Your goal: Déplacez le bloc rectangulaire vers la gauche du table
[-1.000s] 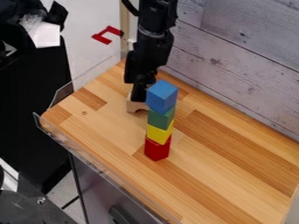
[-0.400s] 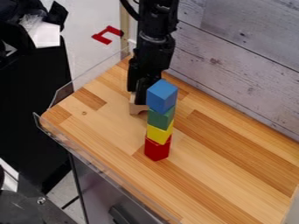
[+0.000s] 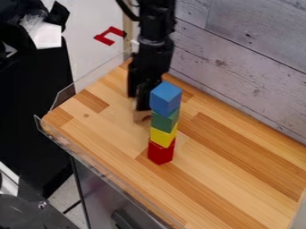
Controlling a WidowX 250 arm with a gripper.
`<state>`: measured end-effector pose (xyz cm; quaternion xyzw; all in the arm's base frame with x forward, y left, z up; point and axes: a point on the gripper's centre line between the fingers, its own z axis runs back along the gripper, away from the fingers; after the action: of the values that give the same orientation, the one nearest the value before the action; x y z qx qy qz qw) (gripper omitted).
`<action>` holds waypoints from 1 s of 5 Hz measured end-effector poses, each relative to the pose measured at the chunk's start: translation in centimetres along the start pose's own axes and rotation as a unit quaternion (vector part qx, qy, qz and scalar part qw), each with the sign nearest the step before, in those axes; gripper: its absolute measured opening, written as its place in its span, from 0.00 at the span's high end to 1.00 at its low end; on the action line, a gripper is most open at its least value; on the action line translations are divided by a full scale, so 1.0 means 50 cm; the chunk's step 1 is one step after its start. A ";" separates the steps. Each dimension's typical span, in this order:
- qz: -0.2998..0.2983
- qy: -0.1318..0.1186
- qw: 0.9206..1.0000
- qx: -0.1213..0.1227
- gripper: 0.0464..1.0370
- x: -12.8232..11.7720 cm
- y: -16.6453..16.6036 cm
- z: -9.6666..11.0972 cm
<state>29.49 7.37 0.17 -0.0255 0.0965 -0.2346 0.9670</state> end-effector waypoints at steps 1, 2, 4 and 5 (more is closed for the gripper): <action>0.037 -0.013 0.999 0.003 0.39 -0.052 0.016 0.034; 0.097 -0.009 0.995 -0.013 0.39 -0.105 0.030 0.032; 0.291 0.028 0.953 -0.078 0.39 -0.161 0.046 -0.042; 0.350 0.038 0.932 -0.085 0.39 -0.162 0.044 -0.054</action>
<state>22.88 13.06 -1.26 -0.0638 0.1554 0.1267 0.9776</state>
